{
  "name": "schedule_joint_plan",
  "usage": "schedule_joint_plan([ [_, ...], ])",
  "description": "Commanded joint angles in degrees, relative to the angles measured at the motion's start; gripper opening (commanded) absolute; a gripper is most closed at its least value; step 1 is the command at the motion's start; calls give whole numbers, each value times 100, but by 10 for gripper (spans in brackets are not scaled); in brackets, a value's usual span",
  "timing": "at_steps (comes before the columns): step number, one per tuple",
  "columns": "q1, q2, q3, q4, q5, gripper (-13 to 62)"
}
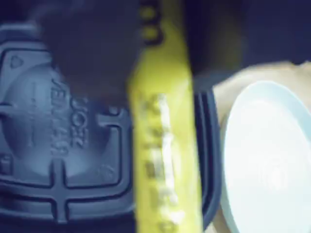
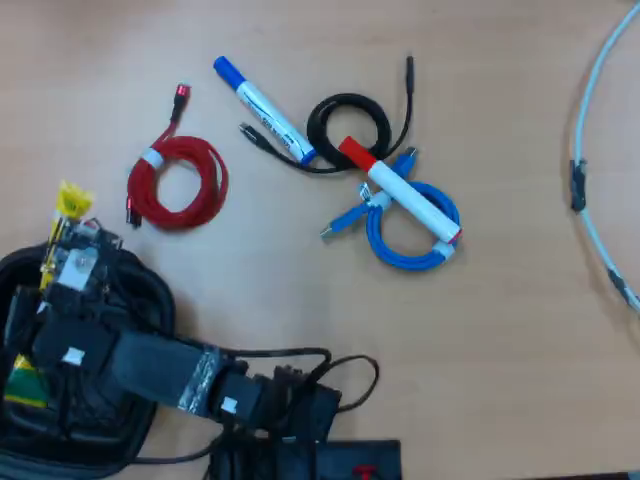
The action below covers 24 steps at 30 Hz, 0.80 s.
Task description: Pick up the yellow instant coffee stick, then put it in the black bowl
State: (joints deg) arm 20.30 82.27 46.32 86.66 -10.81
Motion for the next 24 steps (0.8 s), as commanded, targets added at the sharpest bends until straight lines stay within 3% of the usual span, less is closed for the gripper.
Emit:
schedule_joint_plan([
  [1,-114,343,-18,-53,475,-64],
  [24,-1055,325,615,-97,2443,-64],
])
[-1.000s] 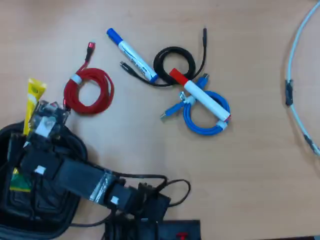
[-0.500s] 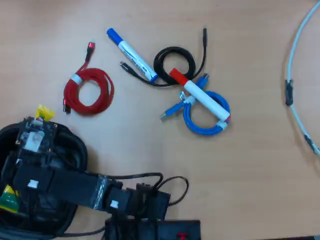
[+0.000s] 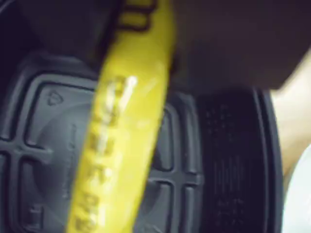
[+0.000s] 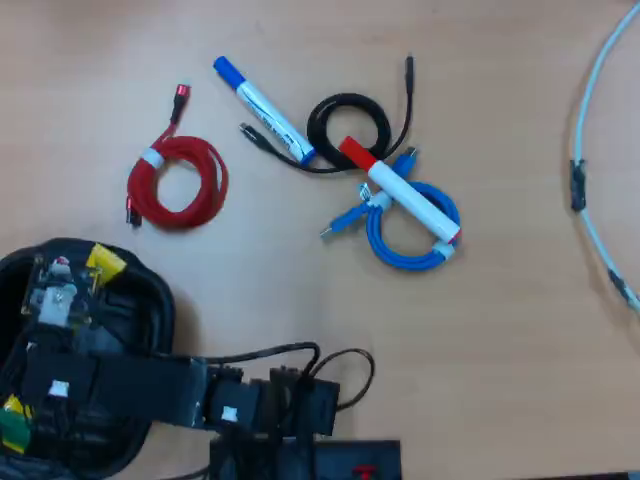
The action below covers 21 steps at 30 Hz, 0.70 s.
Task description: Pick up the yellow instant coffee stick, then put it in the black bowl
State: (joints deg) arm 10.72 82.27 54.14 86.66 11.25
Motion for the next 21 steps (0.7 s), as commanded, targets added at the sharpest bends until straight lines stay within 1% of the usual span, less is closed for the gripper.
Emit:
schedule_joint_plan([
  [1,-149,325,-158,-97,316,-64],
  [9,-431,325,149,-176,747,-64],
  [21,-624,202,1468,-1107,1099,-63],
])
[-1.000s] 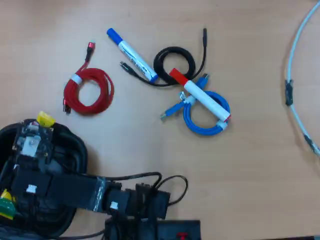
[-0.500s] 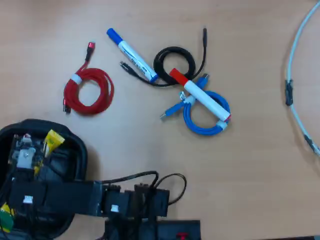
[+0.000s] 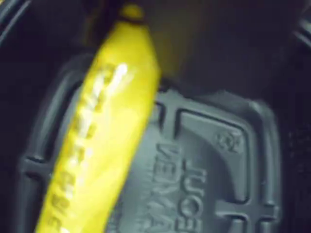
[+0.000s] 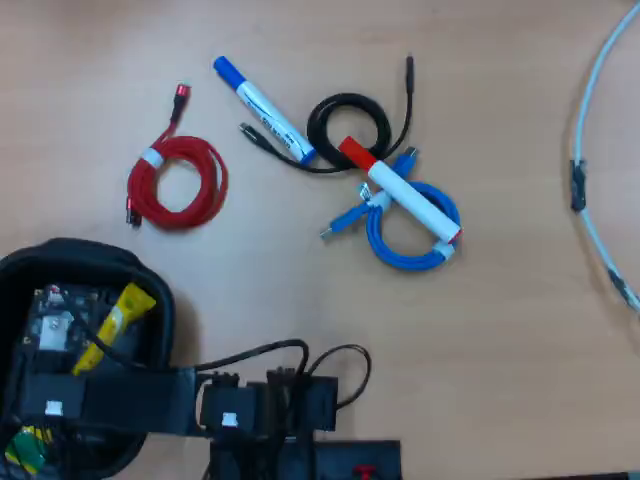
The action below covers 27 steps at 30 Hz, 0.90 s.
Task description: Pick up the yellow instant coffee stick, then put it in the black bowl
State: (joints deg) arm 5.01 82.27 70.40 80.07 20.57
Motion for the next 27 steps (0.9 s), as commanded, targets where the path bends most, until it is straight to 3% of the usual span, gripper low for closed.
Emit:
schedule_joint_plan([
  [1,-53,149,-62,-554,167,-63],
  [20,-9,-1213,237,-1415,79,-62],
  [27,-18,-1222,290,-1371,-554,-13],
])
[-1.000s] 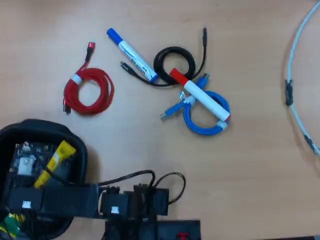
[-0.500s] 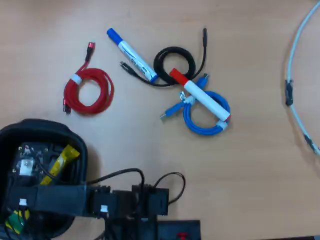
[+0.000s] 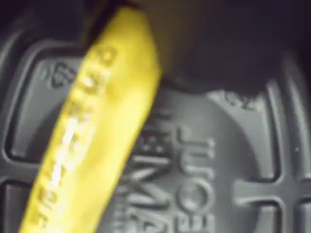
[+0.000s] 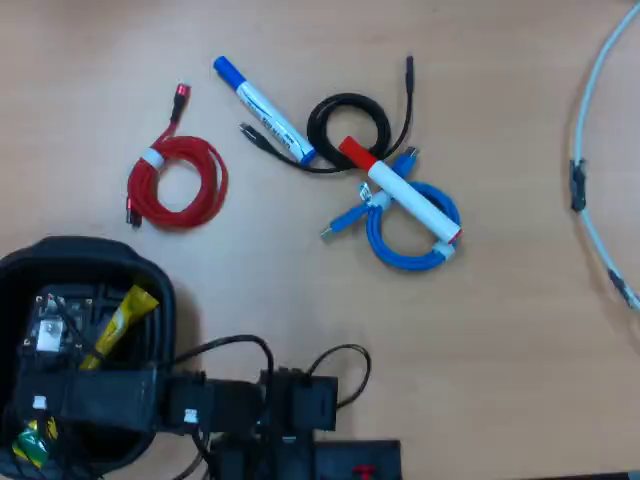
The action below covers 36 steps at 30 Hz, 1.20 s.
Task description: Pick up the yellow instant coffee stick, then put it in the black bowl
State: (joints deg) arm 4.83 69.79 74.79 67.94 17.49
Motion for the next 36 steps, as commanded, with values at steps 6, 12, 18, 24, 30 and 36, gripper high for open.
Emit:
schedule_joint_plan([
  [6,9,-132,-193,378,-475,171],
  [12,0,-132,-211,1081,-527,430],
  [18,-9,-123,-272,1512,-527,583],
  [24,70,-44,-448,1626,-519,577],
  [30,149,272,-721,1881,-519,576],
  [36,387,1072,-782,2312,-563,577],
])
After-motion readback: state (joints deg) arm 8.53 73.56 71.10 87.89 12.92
